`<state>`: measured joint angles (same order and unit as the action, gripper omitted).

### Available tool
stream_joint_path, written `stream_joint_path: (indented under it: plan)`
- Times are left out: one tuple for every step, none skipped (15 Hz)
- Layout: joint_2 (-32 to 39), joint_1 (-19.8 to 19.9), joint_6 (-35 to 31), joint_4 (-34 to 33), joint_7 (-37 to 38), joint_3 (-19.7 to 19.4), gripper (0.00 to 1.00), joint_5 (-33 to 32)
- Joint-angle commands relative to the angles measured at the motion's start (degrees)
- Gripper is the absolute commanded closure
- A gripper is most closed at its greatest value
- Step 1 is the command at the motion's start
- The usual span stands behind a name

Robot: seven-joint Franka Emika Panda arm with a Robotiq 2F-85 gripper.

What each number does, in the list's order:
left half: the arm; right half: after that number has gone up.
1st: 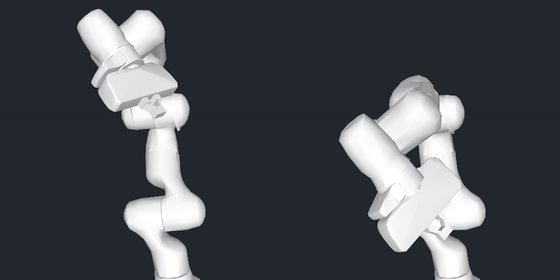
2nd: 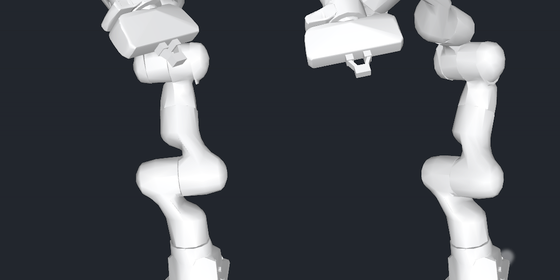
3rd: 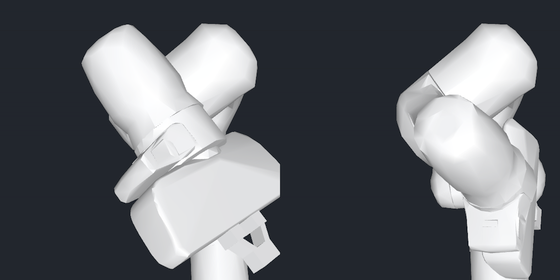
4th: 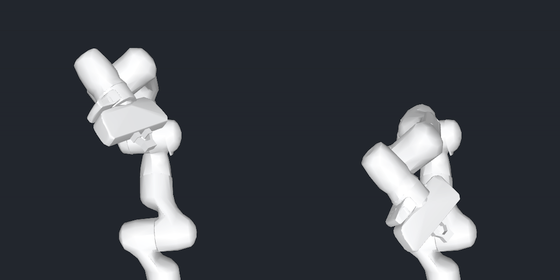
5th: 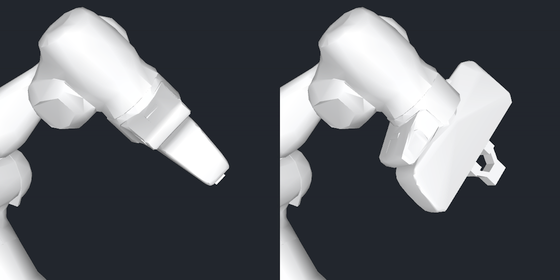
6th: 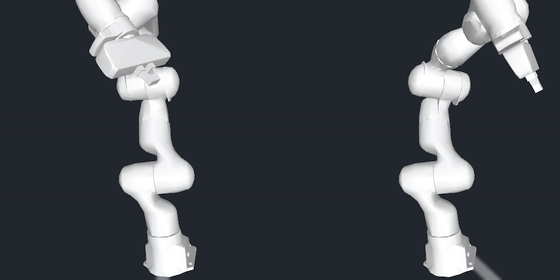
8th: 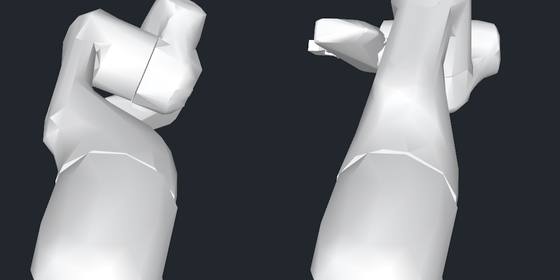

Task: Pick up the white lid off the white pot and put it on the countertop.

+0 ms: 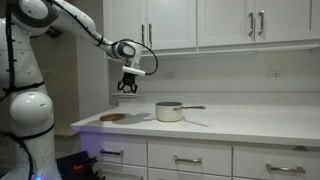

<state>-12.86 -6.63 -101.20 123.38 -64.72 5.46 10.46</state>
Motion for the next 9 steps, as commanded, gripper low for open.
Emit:
stream_joint_path:
  plan:
    - [-7.31,-2.24,-4.14,7.96,2.35,0.13,1.00,2.18]
    - [-8.57,-2.95,-5.01,9.68,2.99,0.29,1.00,2.62]
    - [-9.49,-3.65,-5.97,11.29,3.64,0.44,1.00,2.76]
    - [-10.47,-4.43,-6.70,12.69,4.20,0.63,1.00,2.84]
    - [-11.19,-5.24,-7.80,14.12,4.83,0.76,1.00,2.85]
    - [-12.03,-6.11,-8.56,15.45,5.26,0.96,1.00,2.88]
    - [-12.60,-6.91,-9.26,16.51,5.83,1.08,1.00,2.92]
    - [-13.19,-7.72,-10.01,17.62,6.12,1.17,1.00,3.15]
    - [-13.57,-8.50,-10.33,18.47,6.64,1.33,1.00,3.21]
